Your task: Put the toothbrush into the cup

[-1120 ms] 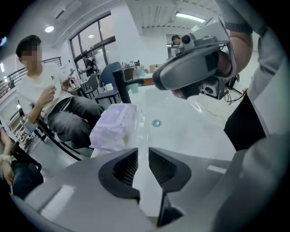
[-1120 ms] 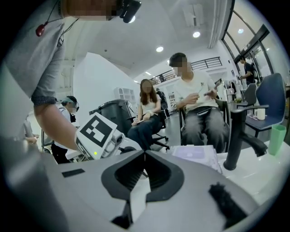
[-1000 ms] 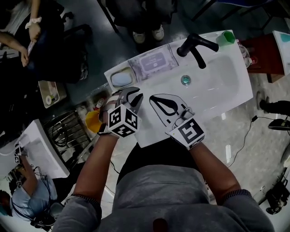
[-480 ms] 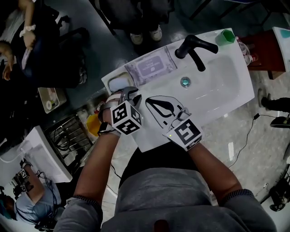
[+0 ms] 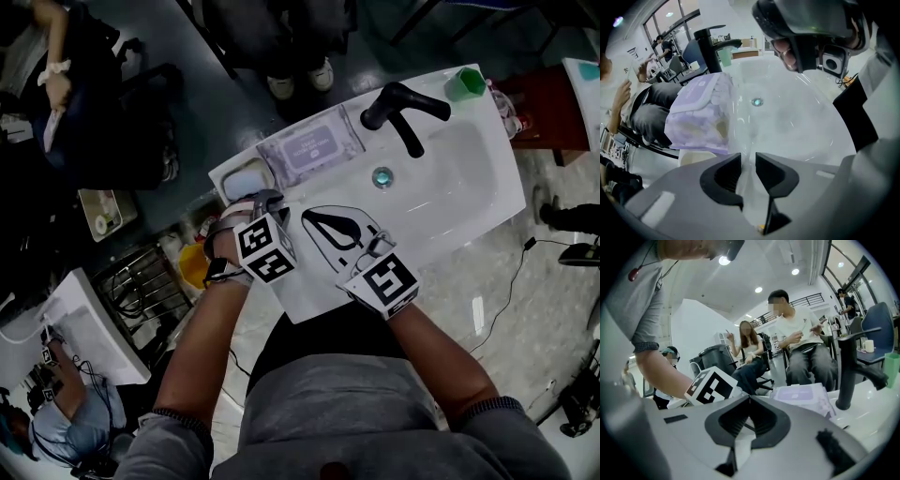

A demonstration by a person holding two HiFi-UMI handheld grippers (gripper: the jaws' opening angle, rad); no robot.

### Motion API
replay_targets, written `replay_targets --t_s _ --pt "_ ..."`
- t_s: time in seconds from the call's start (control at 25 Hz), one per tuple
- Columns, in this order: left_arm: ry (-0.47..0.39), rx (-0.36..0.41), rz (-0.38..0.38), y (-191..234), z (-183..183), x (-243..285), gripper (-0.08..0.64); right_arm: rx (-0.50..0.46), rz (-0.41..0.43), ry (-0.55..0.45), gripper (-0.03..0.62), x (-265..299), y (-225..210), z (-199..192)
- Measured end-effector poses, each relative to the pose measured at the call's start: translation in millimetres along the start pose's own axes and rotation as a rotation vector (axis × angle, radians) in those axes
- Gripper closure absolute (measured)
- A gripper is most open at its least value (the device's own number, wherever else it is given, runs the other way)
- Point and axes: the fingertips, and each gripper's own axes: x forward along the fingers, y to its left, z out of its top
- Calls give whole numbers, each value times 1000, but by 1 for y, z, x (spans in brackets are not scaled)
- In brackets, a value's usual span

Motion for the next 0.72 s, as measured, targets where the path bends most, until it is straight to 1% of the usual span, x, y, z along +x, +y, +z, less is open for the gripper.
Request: replay_targets --t_s 0.24,0.36,0.4,0.52,0.64,0.72 --pt "35 4 5 0 1 1 468 13 -4 -6 577 0 -3 1" --pt "55 16 24 1 1 2 483 18 -5 -10 577 0 -4 3" --pt "62 20 34 2 1 2 507 18 -6 -11 577 -1 -4 3" --pt "83 32 53 5 -1 3 515 17 -8 -14 577 -2 -5 6" --pt "75 13 33 2 1 4 517 16 -8 -14 577 -4 -6 6" --pt "72 5 37 3 0 3 518 16 -9 -14 577 -6 -6 5"
